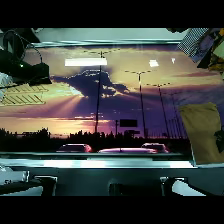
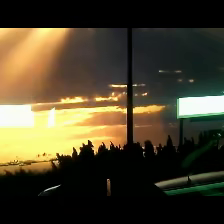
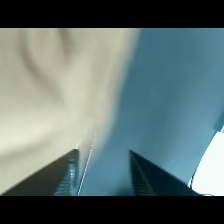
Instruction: Fold the clothes and pants, and hang the long-sleeved shirts on hangers.
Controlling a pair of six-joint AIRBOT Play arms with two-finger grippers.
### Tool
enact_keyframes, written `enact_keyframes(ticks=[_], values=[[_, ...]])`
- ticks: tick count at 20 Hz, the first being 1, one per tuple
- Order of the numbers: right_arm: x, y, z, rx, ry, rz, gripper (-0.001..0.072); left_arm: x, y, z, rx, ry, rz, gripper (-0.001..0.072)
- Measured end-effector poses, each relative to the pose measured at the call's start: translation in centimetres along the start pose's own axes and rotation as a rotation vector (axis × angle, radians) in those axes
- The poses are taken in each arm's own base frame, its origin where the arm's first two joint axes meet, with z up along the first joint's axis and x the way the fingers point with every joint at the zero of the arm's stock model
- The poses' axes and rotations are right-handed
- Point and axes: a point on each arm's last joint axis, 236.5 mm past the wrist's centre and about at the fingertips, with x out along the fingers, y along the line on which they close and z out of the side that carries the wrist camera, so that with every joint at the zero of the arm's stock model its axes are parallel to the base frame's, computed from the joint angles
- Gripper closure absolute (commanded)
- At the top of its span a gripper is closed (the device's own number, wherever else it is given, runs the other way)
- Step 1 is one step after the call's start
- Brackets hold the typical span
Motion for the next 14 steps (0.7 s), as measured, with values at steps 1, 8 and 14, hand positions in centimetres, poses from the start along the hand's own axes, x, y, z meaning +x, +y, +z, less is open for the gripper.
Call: enact_keyframes(ticks=[1, 8, 14], values=[[-0.2, 0.1, 0.3, 0.004, -0.019, 0.015, 0.0294, 0.0, 0.0, 0.0, 0.000, 0.000, 0.000, 0.0689], [-9.9, 6.2, 5.4, -0.003, -0.349, 0.517, 0.0413, 0.2, 0.0, 0.0, -0.001, 0.003, 0.001, 0.0690], [-24.2, 18.0, -2.9, -0.455, -0.544, 1.016, 0.0681, 0.4, -0.5, -0.3, 0.060, -0.011, -0.008, 0.0691]])
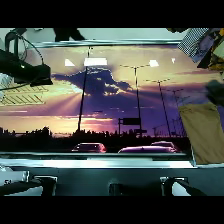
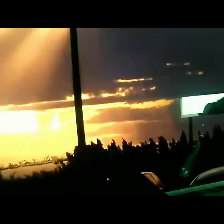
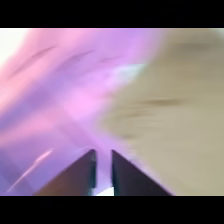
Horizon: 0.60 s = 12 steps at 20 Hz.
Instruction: Fold the clothes and pants, and hang the long-sleeved shirts on hangers.
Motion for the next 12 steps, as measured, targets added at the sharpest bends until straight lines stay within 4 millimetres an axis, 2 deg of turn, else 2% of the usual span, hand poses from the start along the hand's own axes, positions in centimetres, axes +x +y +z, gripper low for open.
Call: enact_keyframes(ticks=[3, 4, 6, 9, 12], values=[[0.1, 8.8, -4.9, -0.288, 0.075, 0.148, 0.0681, 0.6, -0.6, -1.2, 0.051, -0.023, -0.012, 0.0690], [-0.2, 11.1, -7.1, -0.379, 0.109, 0.181, 0.0681, 0.8, -0.7, -1.9, 0.059, -0.031, -0.017, 0.0691], [-0.8, 14.2, -11.2, -0.521, 0.175, 0.230, 0.0681, 1.3, -0.6, -3.5, 0.067, -0.040, -0.020, 0.0690], [-1.9, 16.6, -16.1, -0.678, 0.260, 0.271, 0.0682, 2.1, 0.1, -6.0, 0.065, -0.039, -0.010, 0.0690], [-2.5, 17.3, -18.5, -0.762, 0.304, 0.279, 0.0681, 3.0, 1.2, -7.7, 0.066, -0.023, 0.018, 0.0690]])
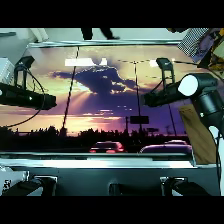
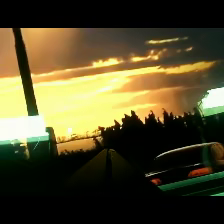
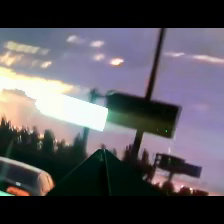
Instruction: Fold the clothes and pants, and hang the long-sleeved shirts on hangers.
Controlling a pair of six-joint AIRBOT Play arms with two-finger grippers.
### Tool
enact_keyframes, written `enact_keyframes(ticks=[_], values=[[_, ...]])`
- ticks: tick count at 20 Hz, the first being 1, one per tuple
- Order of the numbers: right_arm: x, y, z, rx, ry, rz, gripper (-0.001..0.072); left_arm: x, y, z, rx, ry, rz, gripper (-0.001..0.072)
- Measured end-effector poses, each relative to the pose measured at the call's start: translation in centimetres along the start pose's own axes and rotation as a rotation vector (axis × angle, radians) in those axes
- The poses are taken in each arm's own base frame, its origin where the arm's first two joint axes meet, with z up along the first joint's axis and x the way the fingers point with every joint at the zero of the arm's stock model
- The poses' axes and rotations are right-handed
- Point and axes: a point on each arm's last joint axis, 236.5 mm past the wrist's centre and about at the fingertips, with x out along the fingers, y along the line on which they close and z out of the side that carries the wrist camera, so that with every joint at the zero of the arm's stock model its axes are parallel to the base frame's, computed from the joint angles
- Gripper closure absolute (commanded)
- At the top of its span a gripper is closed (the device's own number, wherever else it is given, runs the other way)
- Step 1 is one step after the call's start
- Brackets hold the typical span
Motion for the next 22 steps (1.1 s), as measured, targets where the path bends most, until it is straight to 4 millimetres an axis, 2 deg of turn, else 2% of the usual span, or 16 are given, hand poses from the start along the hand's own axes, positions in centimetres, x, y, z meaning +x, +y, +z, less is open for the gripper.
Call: enact_keyframes(ticks=[3, 7, 12, 22], values=[[0.1, 0.6, -0.6, -0.032, 0.023, -0.003, 0.0681, 0.4, 0.7, -0.5, -0.014, -0.002, 0.023, 0.0690], [0.1, 0.6, -1.3, -0.049, 0.052, -0.013, 0.0679, 0.6, 1.2, -0.2, -0.028, -0.027, 0.041, 0.0689], [-0.1, 0.7, -3.3, -0.040, 0.136, -0.012, 0.0679, 0.6, 1.3, 0.0, -0.035, -0.038, 0.047, 0.0689], [-0.2, 0.8, -4.1, -0.032, 0.169, -0.009, 0.0679, 0.6, 1.4, 0.1, -0.035, -0.042, 0.048, 0.0689]])
